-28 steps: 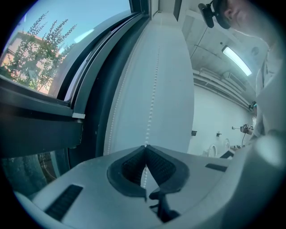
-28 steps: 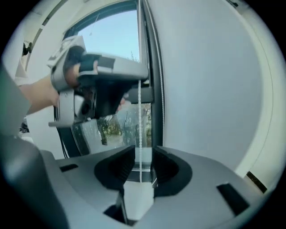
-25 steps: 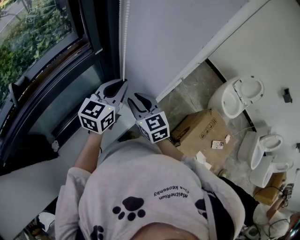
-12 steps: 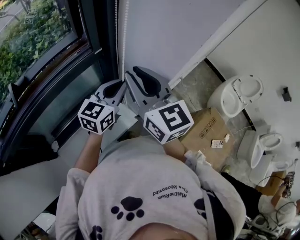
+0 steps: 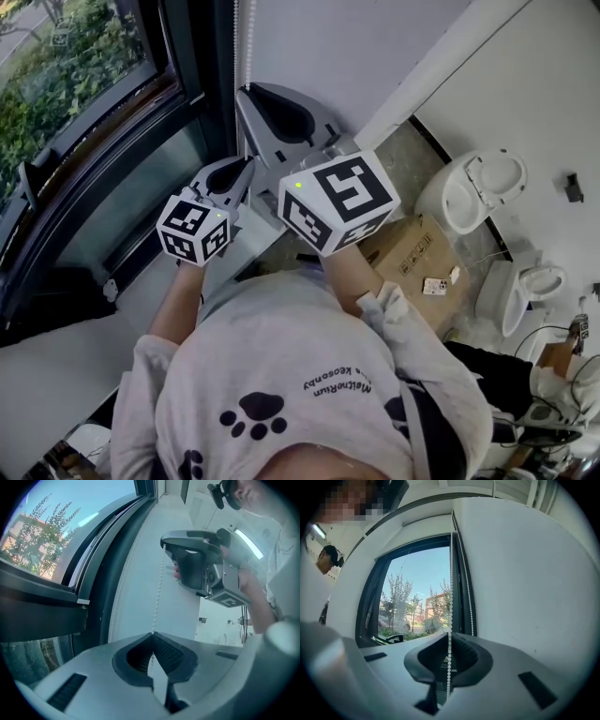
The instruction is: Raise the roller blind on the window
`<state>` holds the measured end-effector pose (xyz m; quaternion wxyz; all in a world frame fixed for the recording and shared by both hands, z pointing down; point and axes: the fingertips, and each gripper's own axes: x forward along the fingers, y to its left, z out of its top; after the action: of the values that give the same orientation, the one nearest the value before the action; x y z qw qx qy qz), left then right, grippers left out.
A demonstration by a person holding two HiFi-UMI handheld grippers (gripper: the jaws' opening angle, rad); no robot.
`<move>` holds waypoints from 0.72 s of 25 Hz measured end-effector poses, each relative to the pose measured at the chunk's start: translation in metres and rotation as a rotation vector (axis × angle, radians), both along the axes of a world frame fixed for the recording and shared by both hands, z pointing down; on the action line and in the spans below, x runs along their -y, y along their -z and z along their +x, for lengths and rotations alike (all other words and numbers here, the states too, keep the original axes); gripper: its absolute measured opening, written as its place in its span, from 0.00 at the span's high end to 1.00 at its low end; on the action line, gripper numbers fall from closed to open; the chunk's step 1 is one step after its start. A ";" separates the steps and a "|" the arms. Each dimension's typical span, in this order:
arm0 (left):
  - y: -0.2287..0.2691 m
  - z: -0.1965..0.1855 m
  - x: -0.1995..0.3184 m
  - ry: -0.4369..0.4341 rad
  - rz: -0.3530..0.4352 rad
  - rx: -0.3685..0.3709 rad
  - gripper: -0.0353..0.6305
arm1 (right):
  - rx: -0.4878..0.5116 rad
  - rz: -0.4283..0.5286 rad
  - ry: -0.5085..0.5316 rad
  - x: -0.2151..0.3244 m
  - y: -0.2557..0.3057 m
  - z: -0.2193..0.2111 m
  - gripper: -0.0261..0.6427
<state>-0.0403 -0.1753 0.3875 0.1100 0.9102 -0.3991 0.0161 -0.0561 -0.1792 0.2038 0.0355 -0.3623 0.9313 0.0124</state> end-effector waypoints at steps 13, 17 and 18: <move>-0.041 -0.008 0.001 0.048 -0.038 0.057 0.93 | -0.047 0.006 -0.020 0.000 -0.040 -0.001 0.94; -0.076 -0.008 -0.003 0.056 -0.076 0.090 0.93 | -0.077 -0.040 -0.037 0.002 -0.075 0.000 0.94; -0.083 -0.009 -0.004 0.059 -0.086 0.089 0.93 | -0.082 -0.048 -0.040 0.002 -0.083 0.000 0.94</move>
<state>-0.0489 -0.1717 0.4709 0.1315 0.8908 -0.4293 0.0706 -0.0564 -0.1809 0.2865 -0.0118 -0.3807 0.9246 0.0055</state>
